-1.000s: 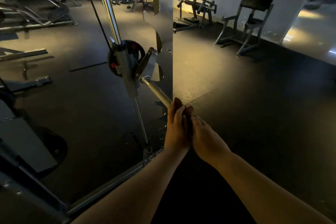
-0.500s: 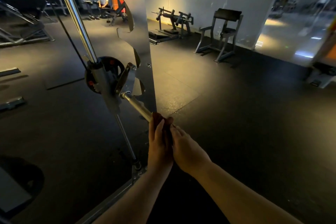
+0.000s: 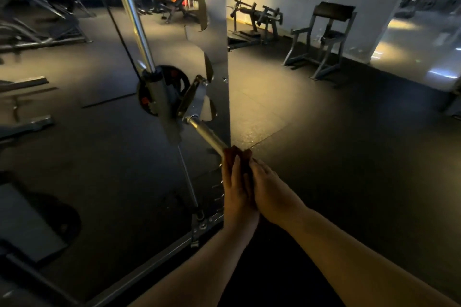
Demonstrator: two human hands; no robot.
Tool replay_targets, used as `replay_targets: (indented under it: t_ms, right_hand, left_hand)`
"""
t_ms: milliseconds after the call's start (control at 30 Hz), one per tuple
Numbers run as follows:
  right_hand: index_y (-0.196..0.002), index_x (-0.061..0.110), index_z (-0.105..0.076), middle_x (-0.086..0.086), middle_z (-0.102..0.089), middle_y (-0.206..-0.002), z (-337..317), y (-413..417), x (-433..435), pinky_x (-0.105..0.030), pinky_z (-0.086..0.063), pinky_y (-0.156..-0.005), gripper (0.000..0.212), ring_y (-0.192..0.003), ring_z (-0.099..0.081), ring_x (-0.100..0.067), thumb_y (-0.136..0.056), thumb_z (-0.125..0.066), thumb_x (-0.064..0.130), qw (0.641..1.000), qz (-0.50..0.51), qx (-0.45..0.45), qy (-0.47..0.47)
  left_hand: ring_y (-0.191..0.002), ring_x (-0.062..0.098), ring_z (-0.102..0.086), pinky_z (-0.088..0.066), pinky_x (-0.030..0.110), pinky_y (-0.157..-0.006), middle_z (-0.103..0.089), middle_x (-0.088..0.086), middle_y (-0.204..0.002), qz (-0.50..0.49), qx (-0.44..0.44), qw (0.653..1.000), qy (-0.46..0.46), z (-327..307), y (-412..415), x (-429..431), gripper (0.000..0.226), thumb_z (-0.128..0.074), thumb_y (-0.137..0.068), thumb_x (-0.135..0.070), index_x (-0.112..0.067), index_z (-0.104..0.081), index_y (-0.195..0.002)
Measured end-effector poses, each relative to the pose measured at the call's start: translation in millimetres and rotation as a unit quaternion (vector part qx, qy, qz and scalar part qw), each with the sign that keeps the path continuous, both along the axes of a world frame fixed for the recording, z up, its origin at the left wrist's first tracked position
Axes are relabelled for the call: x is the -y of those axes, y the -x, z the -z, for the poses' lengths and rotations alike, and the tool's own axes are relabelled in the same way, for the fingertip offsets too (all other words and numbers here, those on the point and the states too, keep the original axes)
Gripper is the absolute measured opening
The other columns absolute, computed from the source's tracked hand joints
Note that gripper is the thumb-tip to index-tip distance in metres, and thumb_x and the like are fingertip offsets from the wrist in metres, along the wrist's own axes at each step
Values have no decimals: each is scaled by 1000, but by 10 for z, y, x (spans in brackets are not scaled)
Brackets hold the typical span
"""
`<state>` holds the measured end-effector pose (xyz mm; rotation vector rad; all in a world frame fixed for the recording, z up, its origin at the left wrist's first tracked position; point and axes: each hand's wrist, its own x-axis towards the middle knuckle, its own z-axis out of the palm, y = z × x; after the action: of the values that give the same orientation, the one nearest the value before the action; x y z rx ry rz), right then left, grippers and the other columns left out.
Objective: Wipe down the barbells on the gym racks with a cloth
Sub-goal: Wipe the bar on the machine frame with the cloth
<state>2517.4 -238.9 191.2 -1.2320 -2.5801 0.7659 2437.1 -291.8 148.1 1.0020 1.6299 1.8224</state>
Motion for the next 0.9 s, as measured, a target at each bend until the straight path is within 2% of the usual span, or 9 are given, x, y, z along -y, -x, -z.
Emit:
replay_targets:
  t_ms: [67, 133, 167, 233, 300, 467, 600, 767, 900]
  right_hand:
    - [-160, 31, -24, 5, -29, -165, -3, 6, 1, -44, -29, -124, 52, -152, -27, -16, -108, -32, 33, 1000, 0, -6, 1]
    - [-159, 30, -27, 4, -32, -163, 0, 6, -1, -46, -33, -123, 53, -151, -30, -15, -106, -28, 36, 1000, -12, -3, 9]
    - [-159, 29, -28, 3, -32, -164, 4, 9, -7, -45, -33, -123, 55, -151, -30, -15, -105, -28, 38, 1000, -17, -2, 12]
    - [-160, 28, -25, 3, -29, -166, 7, 22, -32, -46, -32, -124, 58, -153, -27, -15, -103, -30, 39, 1000, -24, 8, 8]
    - [-162, 26, -21, 2, -23, -168, 17, 47, -45, -45, -28, -125, 60, -155, -22, -16, -104, -36, 34, 999, -32, 30, -6]
    - [-159, 25, -27, -1, -30, -165, -51, 182, -34, -48, -32, -123, 52, -152, -29, -21, -108, -34, 32, 999, -34, 21, -17]
    - [-159, 27, -27, -1, -33, -163, -50, 223, -49, -50, -33, -122, 52, -151, -32, -22, -108, -31, 35, 999, -39, 12, -15]
    - [-159, 16, -32, -8, -30, -165, 19, 166, -54, -38, -25, -125, 55, -153, -26, -25, -105, -39, 7, 998, -53, 19, -40]
    - [-159, 23, -33, -1, -34, -164, 14, 186, -66, -37, -26, -124, 50, -152, -29, -19, -109, -34, 20, 999, -35, -10, -7]
  left_hand:
    - [-149, 3, -26, -35, 39, -119, -11, -21, -166, 26, -9, 999, -21, 3, -126, 148, 68, -56, -94, -59, -61, -20, -151]
    - [-151, 0, -16, -30, 40, -122, 0, -29, -164, 37, -15, 999, -11, 94, -100, 138, 65, -50, -104, -39, -61, -13, -153]
    - [-151, 1, -16, -29, 42, -123, -1, -29, -164, 28, -17, 999, -4, 69, -42, 85, 62, -48, -106, -35, -66, -15, -149]
    - [-150, 9, -25, -30, 46, -122, -13, -18, -166, 4, 18, 1000, 10, -27, 110, -19, 53, -50, -102, -47, -76, -25, -138]
    - [-149, 16, -31, -30, 49, -121, -23, -9, -165, -11, 38, 999, 28, -51, 223, -108, 48, -49, -98, -55, -72, -31, -139]
    - [-154, 10, -13, -25, 44, -125, 6, -23, -166, 23, 10, 999, 43, 122, 72, 26, 60, -37, -108, -39, -61, -4, -153]
    - [-153, 10, -14, -26, 45, -124, 7, -20, -167, 25, 7, 998, 56, 199, 79, 13, 62, -33, -107, -44, -56, 6, -155]
    - [-150, 21, -24, -28, 41, -121, -1, -6, -169, -5, 81, 993, 88, -21, 300, -240, 60, -33, -110, -35, -44, 2, -158]
    - [-147, 10, -24, -28, 34, -120, -2, -13, -167, 16, 74, 995, 66, 23, 209, -98, 61, -35, -109, -35, -51, -1, -157]
